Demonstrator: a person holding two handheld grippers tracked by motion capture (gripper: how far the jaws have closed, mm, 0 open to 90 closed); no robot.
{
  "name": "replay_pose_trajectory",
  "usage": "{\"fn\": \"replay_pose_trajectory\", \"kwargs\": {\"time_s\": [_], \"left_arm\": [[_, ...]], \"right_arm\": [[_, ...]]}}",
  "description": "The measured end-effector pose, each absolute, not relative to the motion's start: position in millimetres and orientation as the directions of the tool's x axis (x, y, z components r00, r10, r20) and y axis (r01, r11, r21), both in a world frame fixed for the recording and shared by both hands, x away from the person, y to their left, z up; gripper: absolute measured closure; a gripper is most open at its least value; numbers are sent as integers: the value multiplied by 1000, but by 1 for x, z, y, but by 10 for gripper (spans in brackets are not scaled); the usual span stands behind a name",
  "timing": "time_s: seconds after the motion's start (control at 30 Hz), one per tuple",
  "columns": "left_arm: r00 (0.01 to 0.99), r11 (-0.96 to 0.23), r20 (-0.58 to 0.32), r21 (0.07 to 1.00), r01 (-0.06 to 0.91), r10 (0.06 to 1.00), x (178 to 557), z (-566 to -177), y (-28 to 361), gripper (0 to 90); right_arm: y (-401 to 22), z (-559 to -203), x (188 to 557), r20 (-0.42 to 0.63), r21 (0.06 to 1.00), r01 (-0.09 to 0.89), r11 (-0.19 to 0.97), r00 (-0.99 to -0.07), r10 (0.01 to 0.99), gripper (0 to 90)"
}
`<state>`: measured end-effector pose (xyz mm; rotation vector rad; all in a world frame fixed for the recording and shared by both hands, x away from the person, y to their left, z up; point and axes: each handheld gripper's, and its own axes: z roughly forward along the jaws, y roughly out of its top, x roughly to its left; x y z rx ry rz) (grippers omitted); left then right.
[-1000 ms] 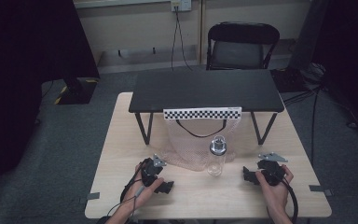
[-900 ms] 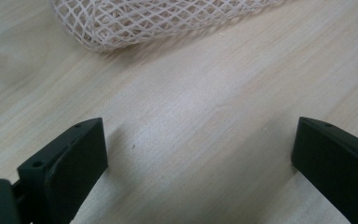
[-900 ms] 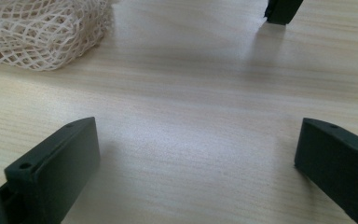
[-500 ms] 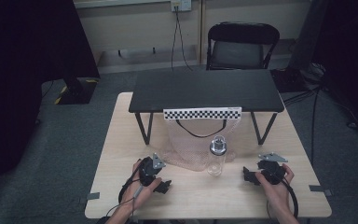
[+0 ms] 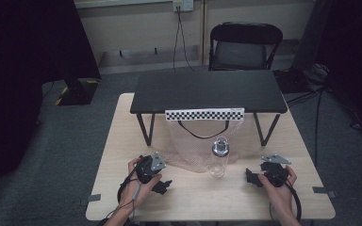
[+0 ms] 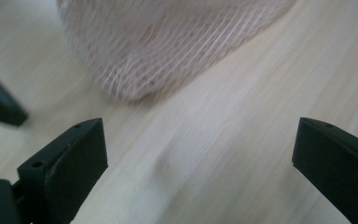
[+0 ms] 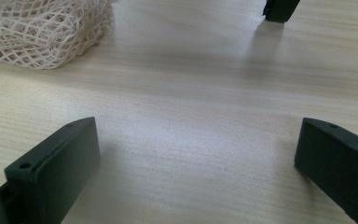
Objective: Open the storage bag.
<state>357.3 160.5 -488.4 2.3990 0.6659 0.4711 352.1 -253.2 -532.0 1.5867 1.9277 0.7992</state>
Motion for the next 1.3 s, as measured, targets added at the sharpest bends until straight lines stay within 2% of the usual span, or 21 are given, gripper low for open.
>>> {"fn": "replay_pose_trajectory", "kwargs": {"time_s": [0.43, 0.87, 1.1, 1.3], "left_arm": [[861, -747, 243, 631, 209, 446, 364, -476, 138, 34], [878, -734, 262, 665, 137, 401, 371, -458, 123, 24], [904, -781, 297, 621, 62, 308, 370, -461, 103, 31], [896, -782, 331, 622, 29, 297, 374, -453, 95, 38]], "right_arm": [[-253, -532, 352, -21, 719, 680, 144, -186, 982, 0], [-254, -532, 352, -20, 719, 679, 147, -192, 981, 0], [-254, -532, 352, -20, 719, 680, 147, -191, 981, 0], [-254, -532, 352, -20, 719, 680, 147, -191, 981, 0]]}}
